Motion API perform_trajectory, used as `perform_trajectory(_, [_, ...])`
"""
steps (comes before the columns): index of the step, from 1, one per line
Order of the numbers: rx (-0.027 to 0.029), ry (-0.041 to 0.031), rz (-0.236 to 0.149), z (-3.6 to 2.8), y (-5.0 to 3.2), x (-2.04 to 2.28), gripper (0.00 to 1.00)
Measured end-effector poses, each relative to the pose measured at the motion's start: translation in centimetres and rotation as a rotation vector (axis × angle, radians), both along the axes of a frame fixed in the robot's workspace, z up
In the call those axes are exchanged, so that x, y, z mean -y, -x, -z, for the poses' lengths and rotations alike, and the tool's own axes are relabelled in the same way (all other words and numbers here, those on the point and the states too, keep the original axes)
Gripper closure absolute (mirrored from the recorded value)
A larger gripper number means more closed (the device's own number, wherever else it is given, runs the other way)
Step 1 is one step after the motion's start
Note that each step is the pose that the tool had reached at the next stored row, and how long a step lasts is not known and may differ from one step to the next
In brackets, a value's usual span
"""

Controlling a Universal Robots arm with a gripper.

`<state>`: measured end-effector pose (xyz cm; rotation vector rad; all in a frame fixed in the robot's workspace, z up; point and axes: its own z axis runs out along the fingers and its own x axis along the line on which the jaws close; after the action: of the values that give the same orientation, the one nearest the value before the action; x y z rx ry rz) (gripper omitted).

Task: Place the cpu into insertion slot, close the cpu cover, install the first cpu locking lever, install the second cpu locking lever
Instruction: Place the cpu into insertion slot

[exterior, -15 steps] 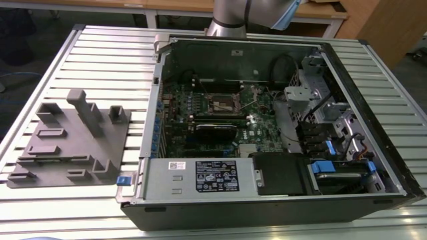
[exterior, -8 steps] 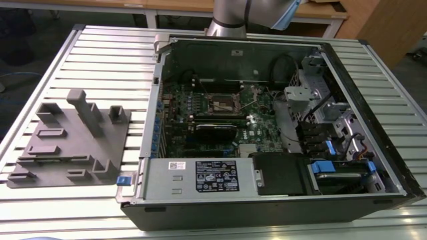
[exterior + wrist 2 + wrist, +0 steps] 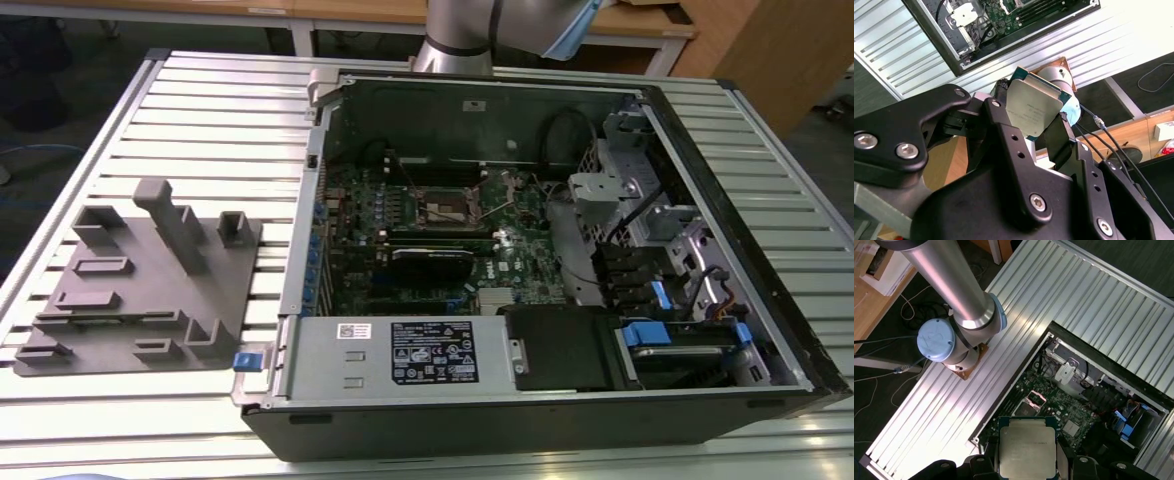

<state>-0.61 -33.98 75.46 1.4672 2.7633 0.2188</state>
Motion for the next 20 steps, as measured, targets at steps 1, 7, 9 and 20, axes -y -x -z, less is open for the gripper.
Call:
perform_trajectory(1, [-0.0001,0.0002,0.000,0.00,0.00,-0.01,0.46])
perform_trajectory(7, [0.0000,0.0001,0.000,0.07,0.00,0.00,0.46])
perform_trajectory(9, [0.0000,0.0000,0.000,0.09,0.00,0.00,0.46])
perform_trajectory(20, [0.0002,0.0000,0.000,0.42,0.00,0.00,0.46])
